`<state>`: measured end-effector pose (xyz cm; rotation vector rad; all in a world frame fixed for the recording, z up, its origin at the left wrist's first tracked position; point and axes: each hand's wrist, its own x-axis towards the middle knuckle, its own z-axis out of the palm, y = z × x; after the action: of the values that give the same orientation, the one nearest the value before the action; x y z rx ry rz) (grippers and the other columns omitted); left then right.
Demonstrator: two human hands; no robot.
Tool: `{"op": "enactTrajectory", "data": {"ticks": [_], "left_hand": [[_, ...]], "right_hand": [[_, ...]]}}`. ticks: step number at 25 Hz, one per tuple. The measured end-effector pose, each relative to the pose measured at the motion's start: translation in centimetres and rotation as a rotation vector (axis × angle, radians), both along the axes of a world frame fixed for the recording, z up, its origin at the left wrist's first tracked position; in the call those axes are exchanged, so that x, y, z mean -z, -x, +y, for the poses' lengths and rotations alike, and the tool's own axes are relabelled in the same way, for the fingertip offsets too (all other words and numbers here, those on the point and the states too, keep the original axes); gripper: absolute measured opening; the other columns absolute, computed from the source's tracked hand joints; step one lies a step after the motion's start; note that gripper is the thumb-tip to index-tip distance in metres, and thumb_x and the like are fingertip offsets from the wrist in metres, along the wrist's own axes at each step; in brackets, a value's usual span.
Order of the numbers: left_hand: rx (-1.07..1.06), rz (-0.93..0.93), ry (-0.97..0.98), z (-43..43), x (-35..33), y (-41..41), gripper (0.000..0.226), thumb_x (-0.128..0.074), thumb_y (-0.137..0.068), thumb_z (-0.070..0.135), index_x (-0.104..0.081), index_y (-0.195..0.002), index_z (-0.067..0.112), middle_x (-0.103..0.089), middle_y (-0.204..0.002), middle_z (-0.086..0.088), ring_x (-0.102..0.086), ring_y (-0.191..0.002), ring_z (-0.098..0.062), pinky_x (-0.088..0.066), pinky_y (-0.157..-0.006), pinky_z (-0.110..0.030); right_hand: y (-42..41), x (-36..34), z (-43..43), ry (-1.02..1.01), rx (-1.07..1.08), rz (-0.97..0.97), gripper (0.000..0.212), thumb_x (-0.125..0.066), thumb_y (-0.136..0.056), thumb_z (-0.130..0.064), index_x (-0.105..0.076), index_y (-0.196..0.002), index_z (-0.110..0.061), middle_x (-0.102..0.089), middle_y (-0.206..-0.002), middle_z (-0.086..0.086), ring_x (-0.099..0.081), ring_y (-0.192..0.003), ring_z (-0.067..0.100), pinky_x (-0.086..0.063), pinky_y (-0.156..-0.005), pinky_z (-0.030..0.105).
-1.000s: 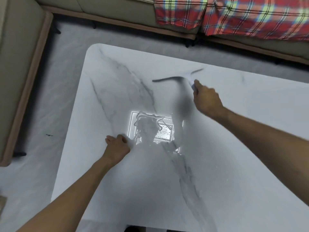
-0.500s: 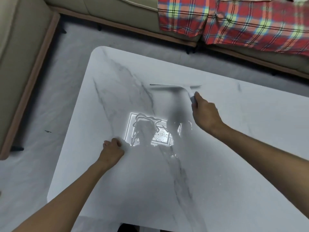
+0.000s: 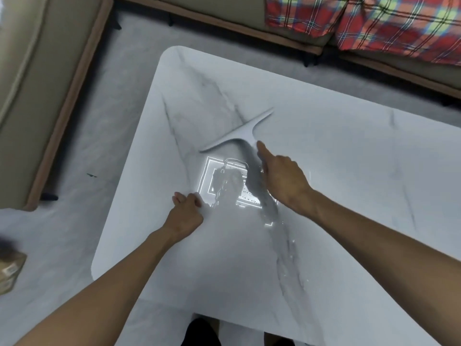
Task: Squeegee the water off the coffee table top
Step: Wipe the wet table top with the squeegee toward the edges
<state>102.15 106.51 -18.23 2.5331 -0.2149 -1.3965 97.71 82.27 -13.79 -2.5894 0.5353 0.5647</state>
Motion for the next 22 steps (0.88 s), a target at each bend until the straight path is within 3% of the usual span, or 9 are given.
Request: {"op": "enactTrajectory", "data": {"ticks": [4, 7, 10, 16, 19, 22], "left_hand": [[-0.033, -0.033, -0.012, 0.0, -0.1, 0.5, 0.04, -0.045, -0.086, -0.003, -0.043, -0.125, 0.003, -0.023, -0.146, -0.033, -0.031, -0.137, -0.047, -0.039, -0.099, -0.039], [-0.168, -0.021, 0.032, -0.6, -1.1, 2.5, 0.03, -0.053, -0.085, 0.009, -0.048, -0.115, 0.009, -0.042, -0.132, -0.02, -0.051, -0.115, -0.035, -0.043, -0.086, -0.035], [-0.254, 0.034, 0.052, -1.5, -2.3, 6.9, 0.025, -0.053, -0.082, 0.01, -0.049, -0.106, 0.014, -0.05, -0.118, -0.012, -0.055, -0.086, -0.023, -0.042, -0.069, -0.029], [-0.445, 0.094, 0.048, -2.2, -4.3, 12.4, 0.033, -0.053, -0.086, 0.012, -0.05, -0.118, 0.009, -0.06, -0.107, -0.013, -0.053, -0.087, -0.024, -0.041, -0.064, -0.028], [-0.476, -0.009, 0.08, -2.1, -5.0, 12.7, 0.028, -0.054, -0.087, 0.012, -0.053, -0.115, 0.01, -0.056, -0.093, -0.007, -0.052, -0.078, -0.022, -0.039, -0.059, -0.026], [-0.509, -0.045, 0.113, -1.8, -5.3, 12.9, 0.026, -0.055, -0.086, 0.012, -0.055, -0.112, 0.011, -0.056, -0.092, -0.006, -0.051, -0.072, -0.017, -0.039, -0.059, -0.024]], "right_hand": [[7.7, -0.1, -1.7, 0.095, -0.128, 0.054, 0.067, -0.044, -0.09, -0.021, -0.014, -0.149, -0.034, -0.046, -0.073, 0.004, -0.042, -0.057, 0.03, -0.032, -0.054, 0.033], [12.7, 0.2, -4.0, 0.171, -0.179, 0.08, 0.071, -0.047, -0.09, -0.016, -0.012, -0.148, -0.039, -0.04, -0.068, 0.0, -0.038, -0.051, 0.028, -0.03, -0.05, 0.031], [17.1, -0.5, -6.5, 0.215, -0.223, 0.1, 0.069, -0.046, -0.09, -0.017, -0.014, -0.147, -0.04, -0.039, -0.067, -0.001, -0.034, -0.046, 0.024, -0.03, -0.048, 0.03], [23.1, -3.6, -11.4, 0.218, -0.217, 0.197, 0.062, -0.037, -0.095, -0.019, -0.015, -0.147, -0.044, -0.053, -0.077, 0.001, -0.052, -0.061, 0.027, -0.04, -0.055, 0.032], [24.1, -5.0, -12.1, 0.175, -0.145, 0.107, 0.054, -0.031, -0.097, -0.024, -0.019, -0.144, -0.049, -0.05, -0.071, 0.0, -0.052, -0.06, 0.028, -0.046, -0.059, 0.036], [23.8, -5.7, -11.3, 0.145, -0.149, 0.055, 0.046, -0.027, -0.1, -0.034, -0.023, -0.143, -0.051, -0.052, -0.073, -0.001, -0.055, -0.064, 0.03, -0.047, -0.061, 0.036]]}}
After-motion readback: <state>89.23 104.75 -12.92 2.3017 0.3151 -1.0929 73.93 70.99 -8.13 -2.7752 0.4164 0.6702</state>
